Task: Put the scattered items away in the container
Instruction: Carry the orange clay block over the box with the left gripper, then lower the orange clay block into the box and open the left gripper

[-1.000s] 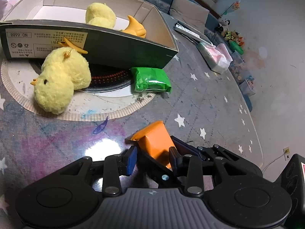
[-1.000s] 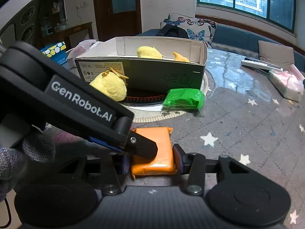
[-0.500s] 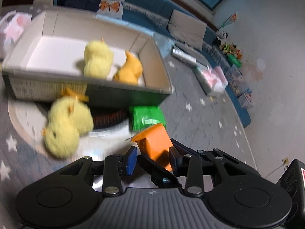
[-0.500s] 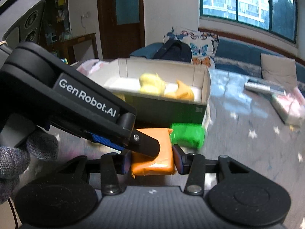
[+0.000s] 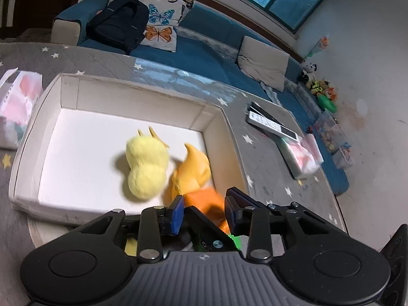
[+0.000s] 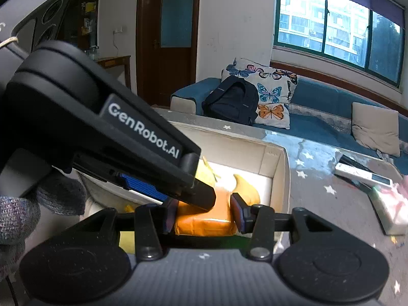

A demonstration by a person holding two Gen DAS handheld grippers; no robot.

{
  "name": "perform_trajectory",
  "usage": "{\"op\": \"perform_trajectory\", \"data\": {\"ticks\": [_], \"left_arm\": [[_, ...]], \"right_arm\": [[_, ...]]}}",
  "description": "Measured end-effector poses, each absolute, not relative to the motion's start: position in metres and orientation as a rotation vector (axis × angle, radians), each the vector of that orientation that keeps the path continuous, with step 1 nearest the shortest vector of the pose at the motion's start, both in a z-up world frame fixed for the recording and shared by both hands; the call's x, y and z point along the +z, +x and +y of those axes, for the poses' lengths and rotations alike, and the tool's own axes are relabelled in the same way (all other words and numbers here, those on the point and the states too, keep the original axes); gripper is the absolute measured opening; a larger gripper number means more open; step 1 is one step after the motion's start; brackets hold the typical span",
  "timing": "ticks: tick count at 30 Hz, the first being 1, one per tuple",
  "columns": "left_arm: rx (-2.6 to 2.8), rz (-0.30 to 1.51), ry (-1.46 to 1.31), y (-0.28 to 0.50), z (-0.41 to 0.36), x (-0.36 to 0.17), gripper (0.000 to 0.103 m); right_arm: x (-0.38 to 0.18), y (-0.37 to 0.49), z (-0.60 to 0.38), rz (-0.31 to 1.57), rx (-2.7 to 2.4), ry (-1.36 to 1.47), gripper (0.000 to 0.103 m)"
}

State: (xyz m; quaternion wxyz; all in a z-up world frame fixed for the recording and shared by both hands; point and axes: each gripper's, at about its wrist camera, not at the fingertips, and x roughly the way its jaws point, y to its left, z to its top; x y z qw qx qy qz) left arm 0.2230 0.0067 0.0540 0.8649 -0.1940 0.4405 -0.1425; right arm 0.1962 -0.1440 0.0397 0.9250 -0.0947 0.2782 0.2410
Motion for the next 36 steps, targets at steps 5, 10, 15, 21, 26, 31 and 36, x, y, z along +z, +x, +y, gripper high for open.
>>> {"op": "perform_trajectory", "data": {"ticks": [5,10,15,21,26,31,36], "left_arm": [[-0.278,0.939,-0.439,0.248,0.012,0.046,0.036],[-0.273,0.946,-0.453,0.265,0.015,0.038,0.036],[-0.265,0.958,-0.464,0.275,0.016,0.030,0.036],[-0.272,0.962,-0.477,0.276,0.021,0.027,0.036],[-0.287,0.946,-0.466,0.271,0.022,0.031,0.036],[-0.287,0.933,-0.464,0.263,0.022,0.037,0.036],[-0.304,0.914,-0.461,0.249,0.021,0.045,0.036]], "right_arm": [[0.033,0.220,-0.136,0.585,0.488,-0.198,0.045],[0.026,0.237,-0.132,0.597,0.480,-0.199,0.045],[0.018,0.248,-0.132,0.625,0.479,-0.165,0.045],[0.015,0.253,-0.133,0.631,0.481,-0.147,0.047],[0.022,0.245,-0.141,0.600,0.480,-0.151,0.055],[0.029,0.234,-0.160,0.587,0.472,-0.139,0.062],[0.037,0.212,-0.176,0.556,0.466,-0.132,0.074]]}}
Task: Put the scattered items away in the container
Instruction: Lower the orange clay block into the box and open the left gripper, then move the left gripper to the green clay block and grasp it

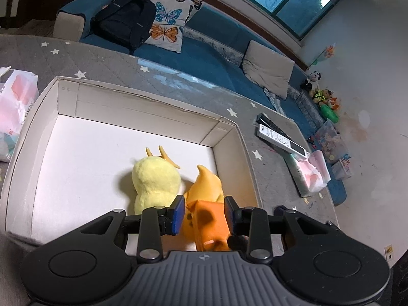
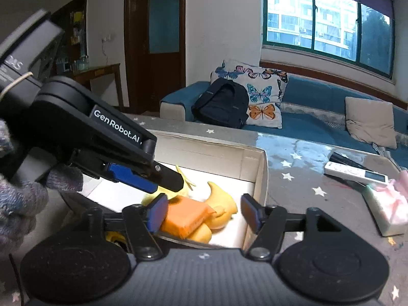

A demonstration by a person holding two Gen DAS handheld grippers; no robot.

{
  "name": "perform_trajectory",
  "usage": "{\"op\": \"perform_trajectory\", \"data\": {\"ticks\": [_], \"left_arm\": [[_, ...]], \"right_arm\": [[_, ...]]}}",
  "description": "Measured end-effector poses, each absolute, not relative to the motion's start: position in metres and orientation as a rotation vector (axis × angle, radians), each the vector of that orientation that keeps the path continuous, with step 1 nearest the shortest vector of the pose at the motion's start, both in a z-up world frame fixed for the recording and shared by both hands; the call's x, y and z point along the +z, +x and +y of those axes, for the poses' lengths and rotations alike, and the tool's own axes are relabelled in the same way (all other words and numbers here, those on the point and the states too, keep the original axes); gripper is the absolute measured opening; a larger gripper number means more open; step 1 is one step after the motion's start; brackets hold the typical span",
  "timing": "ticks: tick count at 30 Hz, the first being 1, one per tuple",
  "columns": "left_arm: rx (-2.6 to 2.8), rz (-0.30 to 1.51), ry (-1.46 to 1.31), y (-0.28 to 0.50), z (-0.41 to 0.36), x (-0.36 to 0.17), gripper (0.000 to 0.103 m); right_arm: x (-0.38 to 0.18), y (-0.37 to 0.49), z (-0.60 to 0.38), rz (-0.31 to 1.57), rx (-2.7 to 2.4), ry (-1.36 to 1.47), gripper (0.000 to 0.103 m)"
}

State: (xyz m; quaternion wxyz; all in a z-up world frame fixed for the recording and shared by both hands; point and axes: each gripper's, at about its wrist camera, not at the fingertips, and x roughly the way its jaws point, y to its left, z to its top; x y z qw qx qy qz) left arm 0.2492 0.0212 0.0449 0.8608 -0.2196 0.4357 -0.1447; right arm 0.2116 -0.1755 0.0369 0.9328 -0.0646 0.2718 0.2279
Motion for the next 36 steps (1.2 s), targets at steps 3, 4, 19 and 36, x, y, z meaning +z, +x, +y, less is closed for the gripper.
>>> {"op": "perform_trajectory", "data": {"ticks": [3,4,19,36], "left_arm": [[-0.313,0.900,-0.455,0.239,0.020,0.050,0.036],[-0.313,0.897,-0.453,0.235,0.020,0.051,0.036],[-0.336,0.884,-0.432,0.182,0.016,0.044,0.036],[-0.369,0.985,-0.484,0.196,-0.015,-0.006,0.036]], "right_arm": [[0.038,0.198,-0.183,0.549,0.471,-0.133,0.077],[0.037,0.194,-0.184,0.552,0.471,-0.139,0.077],[0.001,0.152,-0.191,0.648,0.443,-0.139,0.081],[-0.022,0.165,-0.192,0.699,0.386,-0.109,0.081]]}}
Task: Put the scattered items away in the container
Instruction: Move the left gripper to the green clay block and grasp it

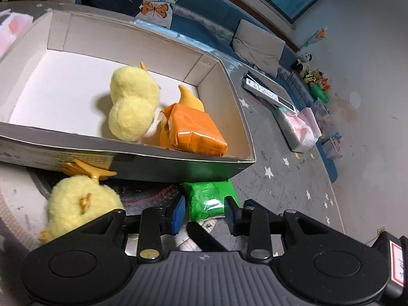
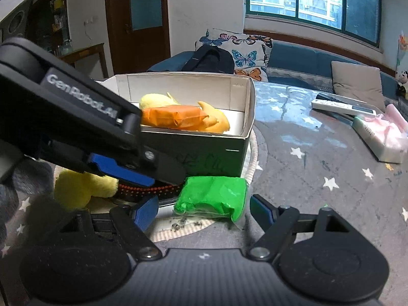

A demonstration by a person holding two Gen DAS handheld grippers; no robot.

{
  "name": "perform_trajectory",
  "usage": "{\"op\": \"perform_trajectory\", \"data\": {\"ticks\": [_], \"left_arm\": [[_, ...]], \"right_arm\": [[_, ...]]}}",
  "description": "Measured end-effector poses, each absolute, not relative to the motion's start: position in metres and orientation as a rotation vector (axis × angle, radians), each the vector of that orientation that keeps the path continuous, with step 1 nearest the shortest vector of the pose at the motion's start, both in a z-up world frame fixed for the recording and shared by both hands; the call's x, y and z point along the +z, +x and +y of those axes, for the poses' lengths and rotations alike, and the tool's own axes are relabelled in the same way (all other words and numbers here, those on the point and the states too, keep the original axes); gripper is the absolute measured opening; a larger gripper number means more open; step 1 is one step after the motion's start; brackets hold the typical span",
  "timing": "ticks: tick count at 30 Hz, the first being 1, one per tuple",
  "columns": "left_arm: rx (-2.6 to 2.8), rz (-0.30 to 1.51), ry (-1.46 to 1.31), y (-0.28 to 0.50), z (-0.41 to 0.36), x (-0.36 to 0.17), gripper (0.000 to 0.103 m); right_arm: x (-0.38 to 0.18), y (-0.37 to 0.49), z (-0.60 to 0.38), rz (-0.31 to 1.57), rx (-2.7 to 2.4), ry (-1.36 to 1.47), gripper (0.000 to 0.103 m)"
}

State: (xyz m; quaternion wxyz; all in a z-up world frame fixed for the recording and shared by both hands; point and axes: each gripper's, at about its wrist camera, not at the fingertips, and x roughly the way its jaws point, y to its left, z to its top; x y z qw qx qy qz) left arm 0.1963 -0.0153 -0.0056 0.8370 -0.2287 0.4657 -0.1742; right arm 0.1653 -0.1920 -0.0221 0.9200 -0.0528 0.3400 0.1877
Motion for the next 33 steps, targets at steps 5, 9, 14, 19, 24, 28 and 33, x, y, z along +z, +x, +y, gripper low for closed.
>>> {"op": "perform_trajectory", "data": {"ticks": [5,9,14,19,24,28,33], "left_arm": [[-0.369,0.977,-0.500,0.201,-0.017,-0.010,0.036],[-0.365,0.990,-0.508,0.207,-0.019,-0.017,0.036],[-0.361,0.999,-0.524,0.212,-0.019,-0.022,0.036],[-0.356,1.022,-0.529,0.214,-0.022,-0.028,0.036],[-0.362,1.024,-0.533,0.209,-0.023,-0.030,0.036],[-0.366,1.028,-0.535,0.203,-0.023,-0.028,0.036],[-0.376,1.018,-0.544,0.191,-0.021,-0.020,0.036]], "right_arm": [[-0.025,0.170,-0.188,0.701,0.371,-0.114,0.077],[-0.028,0.172,-0.188,0.704,0.366,-0.123,0.076],[-0.031,0.175,-0.189,0.716,0.360,-0.121,0.071],[-0.032,0.175,-0.189,0.715,0.359,-0.119,0.070],[-0.031,0.171,-0.189,0.715,0.364,-0.122,0.069],[-0.030,0.166,-0.190,0.716,0.364,-0.118,0.068],[-0.023,0.156,-0.191,0.706,0.368,-0.120,0.068]]}}
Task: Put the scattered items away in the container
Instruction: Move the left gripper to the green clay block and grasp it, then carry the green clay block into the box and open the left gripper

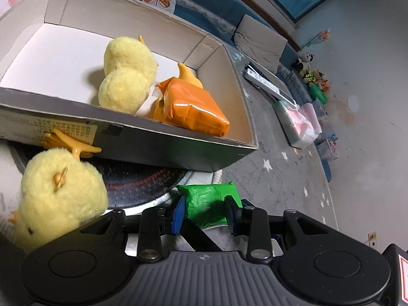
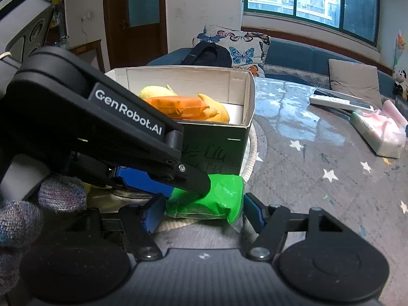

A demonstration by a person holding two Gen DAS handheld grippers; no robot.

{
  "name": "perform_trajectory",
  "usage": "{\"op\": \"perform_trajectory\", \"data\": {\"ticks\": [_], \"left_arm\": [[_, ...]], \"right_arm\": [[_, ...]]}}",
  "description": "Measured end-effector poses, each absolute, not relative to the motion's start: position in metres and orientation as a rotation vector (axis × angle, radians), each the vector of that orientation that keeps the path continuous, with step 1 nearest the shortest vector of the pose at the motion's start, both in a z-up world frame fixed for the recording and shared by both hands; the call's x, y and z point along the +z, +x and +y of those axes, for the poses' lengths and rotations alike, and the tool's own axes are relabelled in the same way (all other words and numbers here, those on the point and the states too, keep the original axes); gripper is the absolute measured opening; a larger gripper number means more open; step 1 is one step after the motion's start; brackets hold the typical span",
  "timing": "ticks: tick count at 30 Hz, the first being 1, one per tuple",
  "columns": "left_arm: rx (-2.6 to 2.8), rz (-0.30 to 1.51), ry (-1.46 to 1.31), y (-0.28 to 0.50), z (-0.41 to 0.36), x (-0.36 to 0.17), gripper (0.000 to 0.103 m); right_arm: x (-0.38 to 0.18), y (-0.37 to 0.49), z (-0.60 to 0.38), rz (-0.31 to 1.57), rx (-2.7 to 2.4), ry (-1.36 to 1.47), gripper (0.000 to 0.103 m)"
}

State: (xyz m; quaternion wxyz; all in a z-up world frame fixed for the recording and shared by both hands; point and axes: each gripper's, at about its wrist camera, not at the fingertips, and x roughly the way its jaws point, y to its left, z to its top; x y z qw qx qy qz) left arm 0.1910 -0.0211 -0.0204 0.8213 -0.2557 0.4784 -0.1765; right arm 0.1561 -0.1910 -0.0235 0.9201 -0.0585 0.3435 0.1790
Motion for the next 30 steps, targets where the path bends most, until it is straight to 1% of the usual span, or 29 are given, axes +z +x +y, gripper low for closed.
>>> {"op": "perform_trajectory", "data": {"ticks": [7,9,15,21,30], "left_arm": [[-0.393,0.953,-0.559,0.177,-0.016,0.010,0.036],[-0.385,0.924,-0.562,0.175,-0.012,0.021,0.037],[-0.368,0.845,-0.572,0.179,0.000,0.048,0.037],[-0.334,0.823,-0.586,0.197,0.013,0.057,0.037],[-0.281,0.818,-0.576,0.231,0.028,0.059,0.038]], "right_arm": [[0.002,0.139,-0.193,0.640,0.379,-0.124,0.068],[0.013,0.136,-0.192,0.608,0.385,-0.124,0.066],[0.040,0.140,-0.181,0.527,0.408,-0.145,0.065],[0.050,0.163,-0.170,0.500,0.436,-0.149,0.065],[0.048,0.207,-0.145,0.499,0.452,-0.168,0.065]]}}
